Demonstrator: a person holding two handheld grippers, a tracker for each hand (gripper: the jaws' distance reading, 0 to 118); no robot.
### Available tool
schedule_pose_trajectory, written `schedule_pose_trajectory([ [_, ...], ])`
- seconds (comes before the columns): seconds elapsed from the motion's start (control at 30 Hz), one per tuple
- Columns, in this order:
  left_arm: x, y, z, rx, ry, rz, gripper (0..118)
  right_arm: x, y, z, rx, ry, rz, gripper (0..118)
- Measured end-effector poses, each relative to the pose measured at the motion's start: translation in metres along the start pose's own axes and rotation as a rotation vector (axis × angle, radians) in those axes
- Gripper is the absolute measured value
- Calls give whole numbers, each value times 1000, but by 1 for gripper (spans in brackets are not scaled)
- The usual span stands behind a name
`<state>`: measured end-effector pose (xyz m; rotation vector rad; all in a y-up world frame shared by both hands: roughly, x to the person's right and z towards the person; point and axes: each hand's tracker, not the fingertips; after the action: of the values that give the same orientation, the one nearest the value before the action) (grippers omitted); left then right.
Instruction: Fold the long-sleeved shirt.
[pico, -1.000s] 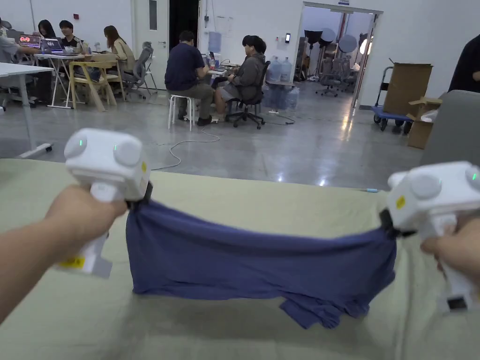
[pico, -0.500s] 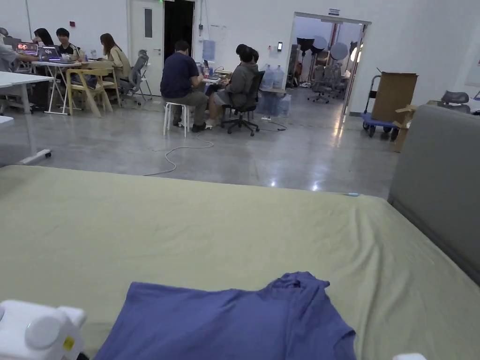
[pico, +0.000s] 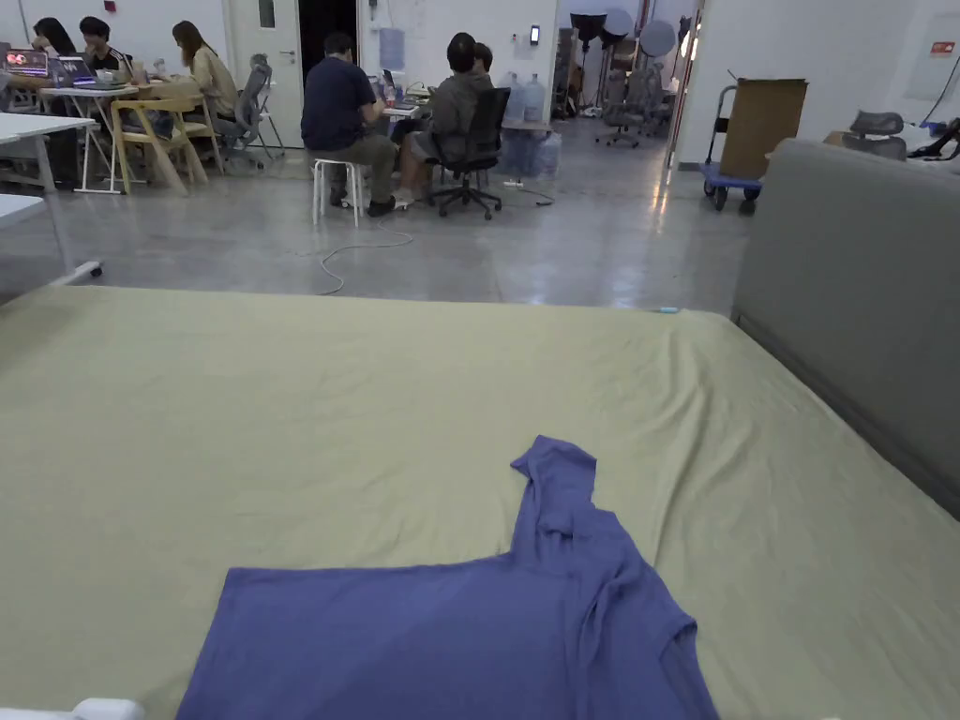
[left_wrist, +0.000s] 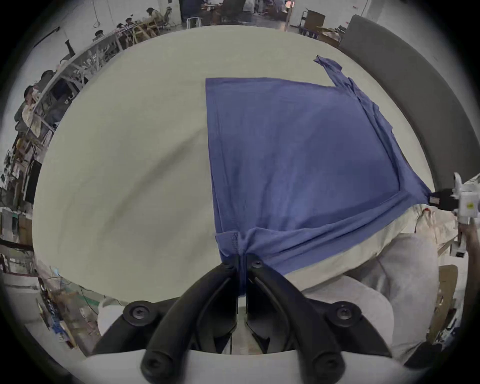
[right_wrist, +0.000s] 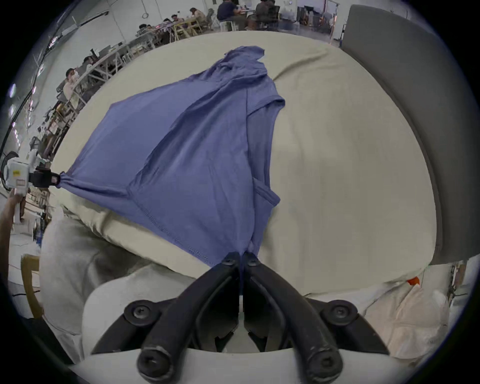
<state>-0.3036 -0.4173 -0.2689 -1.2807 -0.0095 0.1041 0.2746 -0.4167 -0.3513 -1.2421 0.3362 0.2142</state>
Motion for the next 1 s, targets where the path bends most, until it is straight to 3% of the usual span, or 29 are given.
schedule_pose_trajectory([
  [0.2,-6,-6,-46,-10,31,44,1,-5,-10,-55,-76,-67,22,0],
  [0.33,-11,-12,-54,4,16,91,1,-10,-9,-52,-32,-72,-4,0],
  [0.37,-11,-12,-53,4,14,91,2,-8,-9,-52,-34,-65,-8,1],
  [0.4,-11,-12,-53,4,14,91,8,-7,-9,-52,-36,-56,-16,9],
  [0.43,-13,-11,-51,5,8,97,27,-1,-6,-51,-40,-56,-38,21],
  [0.47,-14,-10,-44,31,-36,134,66,-1,-3,-46,-48,-73,-61,47],
  [0.5,-19,-8,-32,88,-81,182,112,-2,1,-37,-66,-100,-90,85],
  [0.53,-24,-9,-17,164,-148,245,118,-4,4,-24,-47,-136,-104,94],
  [0.6,-34,-10,18,356,-241,344,118,-6,7,8,97,-146,-61,97],
  [0.67,-33,-9,45,439,-225,421,116,-6,14,38,165,-91,-107,98],
  [0.77,-14,-6,65,374,-210,328,115,-11,21,54,215,-15,-133,98],
  [0.8,-6,-5,66,335,-180,284,94,-14,23,54,207,-6,-140,97],
  [0.83,8,-3,65,317,-113,220,47,-17,25,51,206,32,-161,88],
  [0.87,24,-3,59,305,-4,156,0,-20,27,46,204,36,-164,64],
  [0.9,34,-3,58,320,68,110,0,-24,30,39,198,49,-166,0],
  [0.93,40,-1,56,304,82,79,0,-30,31,27,184,41,-186,0],
  [1.0,40,10,40,299,-69,103,0,-36,51,11,171,56,-139,0],
])
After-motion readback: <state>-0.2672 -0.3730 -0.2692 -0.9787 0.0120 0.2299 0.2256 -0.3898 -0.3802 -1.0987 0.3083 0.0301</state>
